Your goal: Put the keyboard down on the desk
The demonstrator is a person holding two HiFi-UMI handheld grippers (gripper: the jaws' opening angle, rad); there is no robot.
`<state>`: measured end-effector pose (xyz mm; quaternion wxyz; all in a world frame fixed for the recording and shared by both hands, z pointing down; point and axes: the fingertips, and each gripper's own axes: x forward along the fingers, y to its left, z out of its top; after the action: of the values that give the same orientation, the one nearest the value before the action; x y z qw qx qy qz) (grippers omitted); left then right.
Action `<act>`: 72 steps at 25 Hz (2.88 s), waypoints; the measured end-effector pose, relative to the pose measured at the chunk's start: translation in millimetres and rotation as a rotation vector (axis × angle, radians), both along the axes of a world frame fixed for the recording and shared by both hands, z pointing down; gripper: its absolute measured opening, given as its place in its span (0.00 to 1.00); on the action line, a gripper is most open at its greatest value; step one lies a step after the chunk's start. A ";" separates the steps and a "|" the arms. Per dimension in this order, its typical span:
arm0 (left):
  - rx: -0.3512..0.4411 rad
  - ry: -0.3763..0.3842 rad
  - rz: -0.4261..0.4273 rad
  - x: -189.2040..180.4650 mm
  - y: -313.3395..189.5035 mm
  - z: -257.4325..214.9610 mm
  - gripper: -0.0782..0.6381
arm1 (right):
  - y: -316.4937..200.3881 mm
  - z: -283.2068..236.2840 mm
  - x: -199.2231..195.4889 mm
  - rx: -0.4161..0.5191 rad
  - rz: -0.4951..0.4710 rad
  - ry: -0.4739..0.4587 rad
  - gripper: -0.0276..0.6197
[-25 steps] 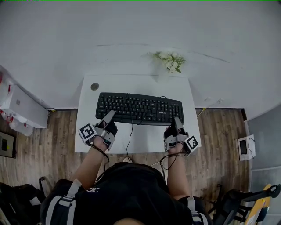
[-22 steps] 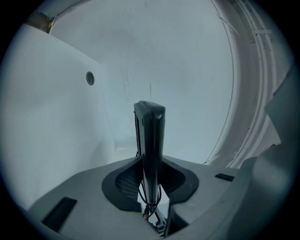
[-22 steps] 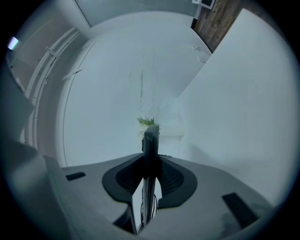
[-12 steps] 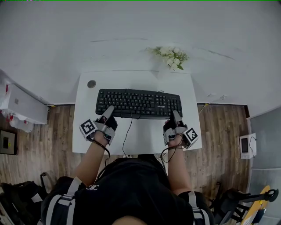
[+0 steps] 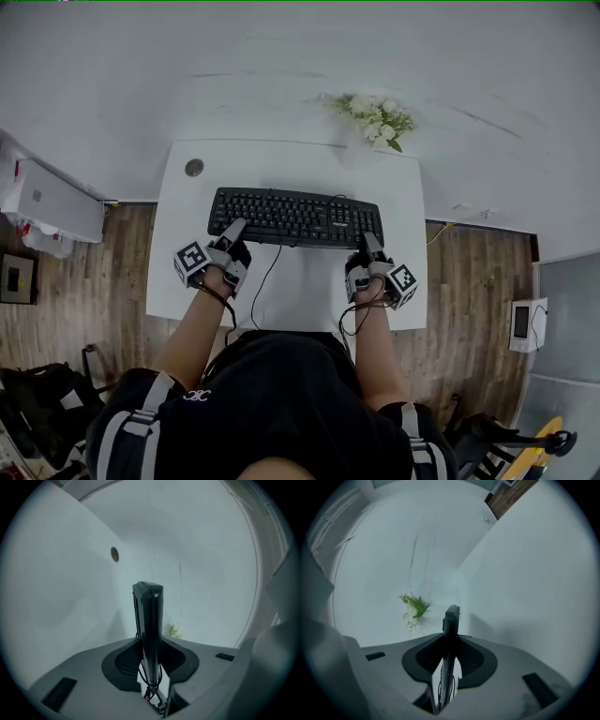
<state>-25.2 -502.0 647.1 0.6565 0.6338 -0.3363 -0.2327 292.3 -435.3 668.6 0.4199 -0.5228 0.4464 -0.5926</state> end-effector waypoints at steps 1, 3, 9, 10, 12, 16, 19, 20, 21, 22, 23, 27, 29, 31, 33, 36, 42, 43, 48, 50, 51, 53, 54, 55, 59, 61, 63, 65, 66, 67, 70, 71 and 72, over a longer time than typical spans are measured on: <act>-0.013 -0.003 -0.001 2.0 -1.6 5.6 0.24 | -1.6 7.3 2.7 -0.017 -0.004 0.001 0.16; -0.040 -0.012 -0.002 4.6 -4.1 16.2 0.24 | -4.4 19.7 6.5 -0.049 -0.008 -0.004 0.16; -0.117 -0.021 -0.026 6.6 -7.8 41.8 0.24 | -9.4 38.7 8.9 -0.105 -0.021 -0.019 0.16; -0.129 -0.026 -0.027 7.6 -9.3 45.6 0.24 | -10.5 42.0 10.1 -0.116 -0.022 -0.019 0.16; -0.148 -0.042 -0.024 9.3 -12.5 52.7 0.24 | -13.0 48.3 11.9 -0.137 -0.027 -0.012 0.16; -0.184 -0.065 -0.014 10.8 -14.6 64.8 0.25 | -13.2 58.8 12.1 -0.167 -0.037 -0.003 0.17; -0.205 -0.074 -0.008 10.2 -14.3 72.5 0.25 | -13.2 61.1 12.0 -0.170 -0.045 0.016 0.17; -0.215 -0.075 -0.005 10.3 -14.2 75.3 0.25 | -13.6 62.2 12.4 -0.176 -0.051 0.024 0.17; -0.228 -0.081 -0.002 10.5 -13.9 78.6 0.25 | -13.6 64.3 12.7 -0.191 -0.059 0.034 0.17; -0.243 -0.094 0.004 10.7 -13.2 82.8 0.25 | -12.9 67.6 12.7 -0.213 -0.070 0.044 0.18; -0.262 -0.115 0.012 10.7 -11.9 87.8 0.25 | -11.3 71.7 12.4 -0.240 -0.081 0.055 0.18; -0.344 -0.209 0.035 8.8 -2.5 106.6 0.30 | -1.3 87.1 9.9 -0.344 -0.116 0.098 0.23; -0.371 -0.229 0.036 6.6 0.6 111.5 0.32 | 2.2 91.6 9.2 -0.386 -0.135 0.144 0.26; -0.397 -0.267 0.044 3.9 3.5 119.2 0.35 | 4.1 97.0 9.9 -0.429 -0.160 0.203 0.30; -0.416 -0.315 0.057 1.3 6.1 126.1 0.38 | 4.5 99.5 9.8 -0.446 -0.174 0.235 0.32; -0.428 -0.367 0.072 -0.8 7.8 127.7 0.40 | 4.6 99.2 9.6 -0.457 -0.178 0.252 0.32; -0.473 -0.434 0.093 -3.0 10.2 126.4 0.43 | 9.7 98.9 12.4 -0.549 -0.205 0.325 0.36; -0.484 -0.448 0.096 -3.7 10.8 126.8 0.43 | 10.7 98.7 13.0 -0.569 -0.213 0.343 0.38; -0.553 -0.527 0.099 -9.2 15.2 129.2 0.49 | 13.1 99.2 16.7 -0.641 -0.244 0.419 0.42; -0.570 -0.559 0.105 -10.8 16.7 129.2 0.52 | 14.1 99.3 18.3 -0.663 -0.259 0.457 0.44; -0.575 -0.576 0.109 -11.5 17.4 129.1 0.53 | 14.5 99.2 18.6 -0.672 -0.265 0.471 0.45; -0.582 -0.601 0.111 -12.7 18.6 129.1 0.54 | 15.5 99.2 19.2 -0.686 -0.274 0.489 0.45; -0.587 -0.609 0.111 -13.1 19.4 129.4 0.54 | 16.7 99.5 20.1 -0.698 -0.278 0.502 0.46; -0.594 -0.614 0.114 -13.5 20.7 129.8 0.54 | 18.5 99.9 21.8 -0.719 -0.282 0.524 0.47; -0.633 -0.647 0.127 -22.0 32.0 131.2 0.51 | 28.1 100.0 30.9 -0.805 -0.298 0.632 0.53; -0.644 -0.665 0.123 -27.4 37.2 131.7 0.47 | 30.3 99.3 31.4 -0.795 -0.296 0.627 0.52; -0.636 -0.671 0.130 -28.0 40.4 130.7 0.41 | 31.4 98.2 31.8 -0.777 -0.296 0.628 0.48; -0.626 -0.672 0.136 -27.4 43.2 128.3 0.33 | 33.0 96.3 31.0 -0.759 -0.298 0.648 0.37; -0.625 -0.672 0.136 -27.5 44.8 127.3 0.28 | 34.3 95.0 30.9 -0.753 -0.298 0.660 0.30; -0.626 -0.674 0.138 -27.8 46.5 126.5 0.24 | 36.1 93.7 31.1 -0.751 -0.297 0.672 0.26; -0.620 -0.694 0.151 -29.1 51.8 123.2 0.13 | 42.3 89.9 32.3 -0.753 -0.298 0.709 0.11; -0.611 -0.699 0.156 -28.6 52.9 121.5 0.11 | 43.3 87.6 31.8 -0.744 -0.301 0.721 0.05; -0.597 -0.699 0.161 -27.3 53.4 119.4 0.11 | 43.0 84.4 30.1 -0.724 -0.304 0.730 0.05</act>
<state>-52.5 -448.6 766.5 0.6736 0.4816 -0.5392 0.1535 322.4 -392.3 753.0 -0.0603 -0.7356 0.4010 -0.5425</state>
